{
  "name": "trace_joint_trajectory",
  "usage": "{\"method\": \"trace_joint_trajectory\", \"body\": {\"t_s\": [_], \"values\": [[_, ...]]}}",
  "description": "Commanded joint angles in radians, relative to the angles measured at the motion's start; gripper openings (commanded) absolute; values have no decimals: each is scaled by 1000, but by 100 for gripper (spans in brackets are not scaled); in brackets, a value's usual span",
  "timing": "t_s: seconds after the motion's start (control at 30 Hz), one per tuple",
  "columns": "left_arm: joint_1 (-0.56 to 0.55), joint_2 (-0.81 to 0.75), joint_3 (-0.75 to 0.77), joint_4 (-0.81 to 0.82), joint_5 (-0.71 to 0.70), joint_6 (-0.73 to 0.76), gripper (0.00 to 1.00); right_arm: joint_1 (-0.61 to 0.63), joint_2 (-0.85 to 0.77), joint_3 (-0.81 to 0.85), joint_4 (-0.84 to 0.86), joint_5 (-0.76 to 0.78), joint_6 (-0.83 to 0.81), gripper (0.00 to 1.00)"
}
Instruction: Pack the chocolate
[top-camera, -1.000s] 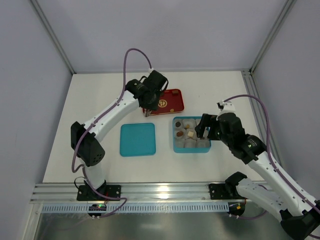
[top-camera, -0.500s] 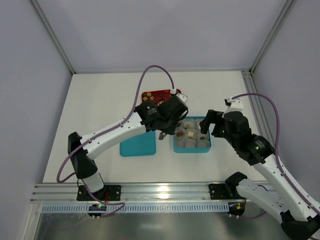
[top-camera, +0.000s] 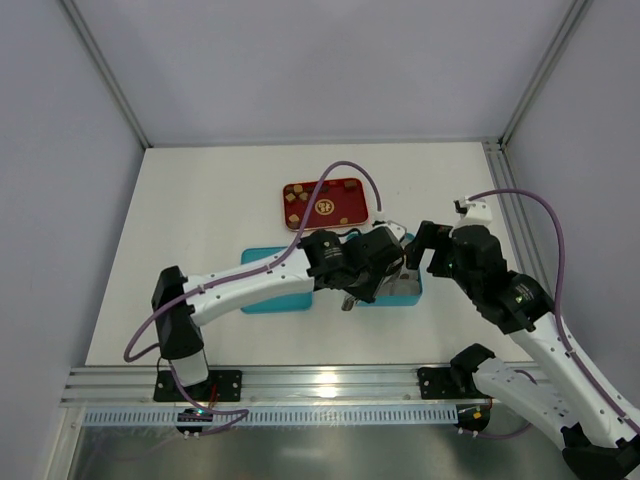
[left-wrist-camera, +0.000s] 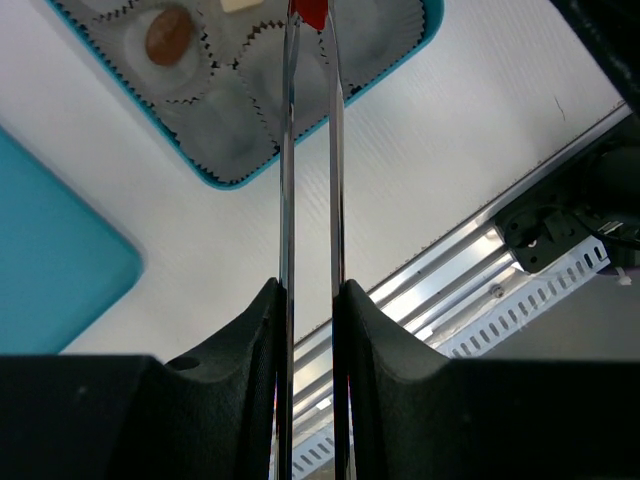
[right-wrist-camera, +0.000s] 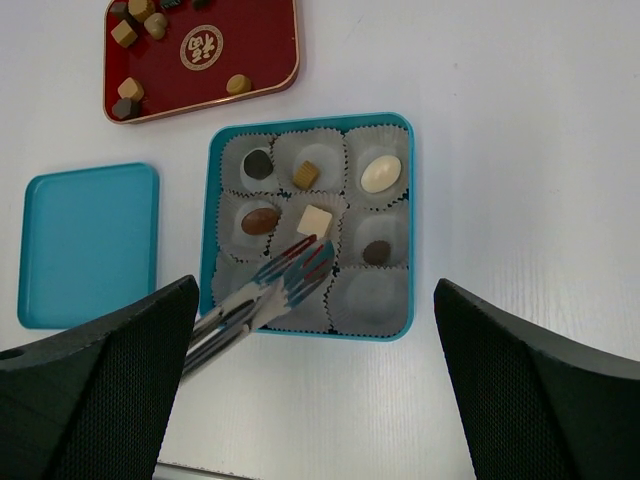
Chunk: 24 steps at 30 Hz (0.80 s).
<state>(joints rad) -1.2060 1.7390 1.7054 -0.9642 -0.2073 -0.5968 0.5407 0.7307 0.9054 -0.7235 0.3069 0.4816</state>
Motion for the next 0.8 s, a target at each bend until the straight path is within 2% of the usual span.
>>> {"method": "trace_joint_trajectory", "body": {"t_s": [0.0, 0.77], "values": [[-21, 28, 42, 68, 51, -20, 25, -4, -8, 21, 10, 23, 9, 100], [-47, 108, 85, 58, 80, -15, 26, -7, -19, -11, 25, 9, 8, 100]]}}
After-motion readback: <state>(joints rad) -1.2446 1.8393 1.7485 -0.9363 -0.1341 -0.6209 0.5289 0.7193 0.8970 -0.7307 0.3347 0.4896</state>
